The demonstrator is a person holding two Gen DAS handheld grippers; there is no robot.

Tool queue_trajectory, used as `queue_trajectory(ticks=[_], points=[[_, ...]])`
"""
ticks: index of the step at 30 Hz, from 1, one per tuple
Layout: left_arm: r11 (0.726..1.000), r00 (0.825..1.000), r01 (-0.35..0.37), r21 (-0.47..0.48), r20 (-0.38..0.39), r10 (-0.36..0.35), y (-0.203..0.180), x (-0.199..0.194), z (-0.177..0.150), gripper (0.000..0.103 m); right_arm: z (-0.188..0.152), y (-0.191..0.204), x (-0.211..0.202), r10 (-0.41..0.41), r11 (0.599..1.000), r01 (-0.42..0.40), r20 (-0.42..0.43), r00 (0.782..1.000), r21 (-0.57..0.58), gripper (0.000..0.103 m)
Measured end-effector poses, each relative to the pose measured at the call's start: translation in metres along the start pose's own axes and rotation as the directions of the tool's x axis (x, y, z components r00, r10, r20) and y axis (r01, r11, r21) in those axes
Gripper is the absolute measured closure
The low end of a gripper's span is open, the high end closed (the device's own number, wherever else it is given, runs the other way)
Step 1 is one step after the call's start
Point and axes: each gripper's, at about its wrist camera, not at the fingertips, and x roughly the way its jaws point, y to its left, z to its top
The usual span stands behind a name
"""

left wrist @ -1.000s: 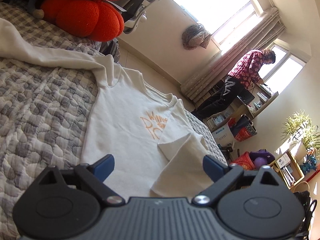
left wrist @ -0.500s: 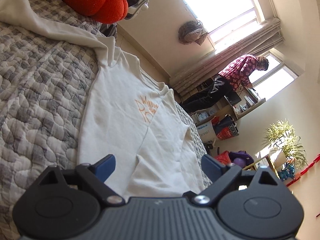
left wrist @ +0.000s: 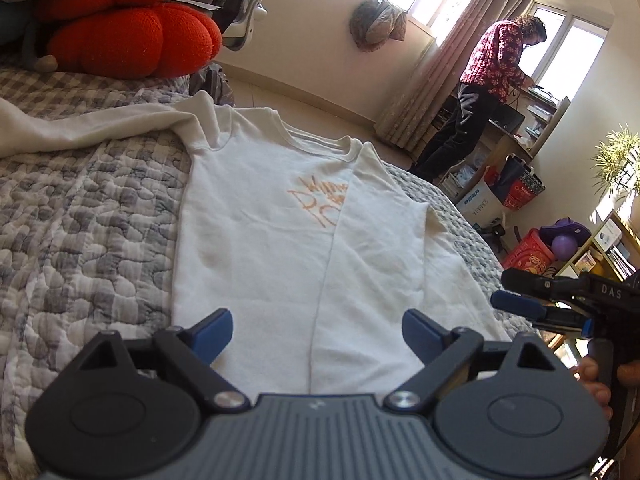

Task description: Fold clothes

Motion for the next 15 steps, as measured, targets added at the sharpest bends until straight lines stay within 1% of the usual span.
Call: queue_trajectory(ticks=[3,4,6,8,10,12,13,15], points=[[0.999,0.999,-0.033,0.038,-0.004,0.033,0.0,0.008,0.002,0.011,0.019,-0.017,0.007,-0.051,0.998,0.05,0.017,0.999,0.032,0.046],[0.998,0.999,-0.044,0.052,-0.006,0.044,0.001,0.01,0.003,0.011,0.025,-0.02,0.009,-0.066,0.998,0.066,0.024,0.998,0.018,0.046],[0.995,0.998,-0.066,0.078,-0.003,0.067,0.002,0.015,0.005,0.011,0.039,-0.017,0.017,-0.147,0.983,0.151,0.05,0.988,-0.102,0.046],[0.992,0.997,-0.081,0.101,0.01,0.081,0.002,0.018,0.007,0.011,0.049,-0.015,0.028,-0.23,0.939,0.241,0.073,0.97,-0.245,0.046],[0.99,0.996,-0.092,0.109,0.018,0.091,0.003,0.021,0.008,0.01,0.057,-0.015,0.045,-0.315,0.871,0.324,0.087,0.945,-0.37,0.046],[0.988,0.995,-0.103,0.111,0.023,0.101,0.004,0.025,0.008,0.01,0.062,-0.021,0.062,-0.363,0.814,0.361,0.086,0.928,-0.455,0.046],[0.988,0.994,-0.105,0.112,0.027,0.103,0.005,0.028,0.007,0.01,0.066,-0.024,0.07,-0.371,0.801,0.361,0.078,0.925,-0.477,0.046],[0.987,0.994,-0.107,0.122,0.043,0.103,0.004,0.031,0.004,0.008,0.071,-0.03,0.085,-0.374,0.797,0.353,0.059,0.926,-0.489,0.046]])
